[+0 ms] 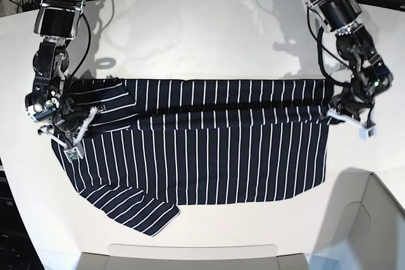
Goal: Fold the T-shirt properly
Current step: 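Lift and fold the shoulder edge over toward the hem with both grippers, then release the folded edge and raise both grippers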
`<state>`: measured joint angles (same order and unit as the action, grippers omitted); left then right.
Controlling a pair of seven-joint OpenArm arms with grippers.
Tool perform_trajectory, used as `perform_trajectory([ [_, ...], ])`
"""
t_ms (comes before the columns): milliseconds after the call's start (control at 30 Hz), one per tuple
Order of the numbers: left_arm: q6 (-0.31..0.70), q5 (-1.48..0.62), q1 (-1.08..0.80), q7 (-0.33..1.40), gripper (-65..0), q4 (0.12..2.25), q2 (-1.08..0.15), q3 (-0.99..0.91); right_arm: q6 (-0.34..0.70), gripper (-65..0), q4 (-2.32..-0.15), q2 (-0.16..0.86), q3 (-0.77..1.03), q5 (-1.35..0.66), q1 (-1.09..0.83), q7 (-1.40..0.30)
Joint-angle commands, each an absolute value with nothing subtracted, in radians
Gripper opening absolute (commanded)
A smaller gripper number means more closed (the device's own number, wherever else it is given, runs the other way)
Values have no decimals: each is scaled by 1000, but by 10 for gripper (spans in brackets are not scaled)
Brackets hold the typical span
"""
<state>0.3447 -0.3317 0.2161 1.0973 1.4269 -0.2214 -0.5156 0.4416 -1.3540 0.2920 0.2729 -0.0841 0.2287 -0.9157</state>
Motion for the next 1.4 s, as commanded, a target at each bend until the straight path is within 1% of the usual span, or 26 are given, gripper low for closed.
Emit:
perform_trajectory([
  [0,346,-325,245,1066,-650,1437,-239,-504,433,-650,-1345,312,272,-77,272,-889],
  [167,346,-320,315,1052,-650,1320,-240,-495,432,-650,-1227,312,269,-77,348,-848],
  [333,344,-318,328,986,-650,1288,-240,-492,432,-650,-1130,312,263,-77,417,-803],
  [533,344,-318,344,970,-650,1221,-240,-492,432,-650,-1055,309,263,-77,466,-783],
  [567,344,-318,346,970,-650,1221,-240,-492,432,-631,-1056,309,263,-79,466,-783],
  [633,344,-318,344,970,-642,1222,-240,-492,432,-550,-1059,309,263,-84,466,-783],
  [667,344,-318,344,970,-617,1230,-240,-492,438,-508,-1059,312,263,-84,466,-783],
  [700,344,-318,344,972,-601,1241,-240,-492,440,-481,-1061,312,263,-85,466,-783],
  [767,344,-318,343,978,-587,1279,-240,-496,441,-441,-1063,314,263,-85,466,-783],
  [800,344,-318,343,981,-590,1296,-240,-496,441,-436,-1066,318,265,-94,466,-783],
  [967,343,-318,340,984,-596,1382,-240,-499,441,-438,-1139,348,269,-188,458,-789],
  [1167,343,-318,232,981,-598,1581,-231,-496,441,-446,-1303,407,271,-213,355,-805],
  [1233,351,-320,191,983,-628,1620,-231,-487,441,-482,-1365,414,271,-211,308,-839],
  [1267,351,-320,171,983,-650,1626,-229,-455,441,-518,-1386,417,271,-213,278,-849],
  [1333,351,-318,134,969,-650,1618,-237,-341,438,-615,-1392,417,271,-206,239,-848],
  [1367,346,-318,127,964,-650,1609,-239,-305,435,-650,-1382,417,272,-206,229,-848],
])
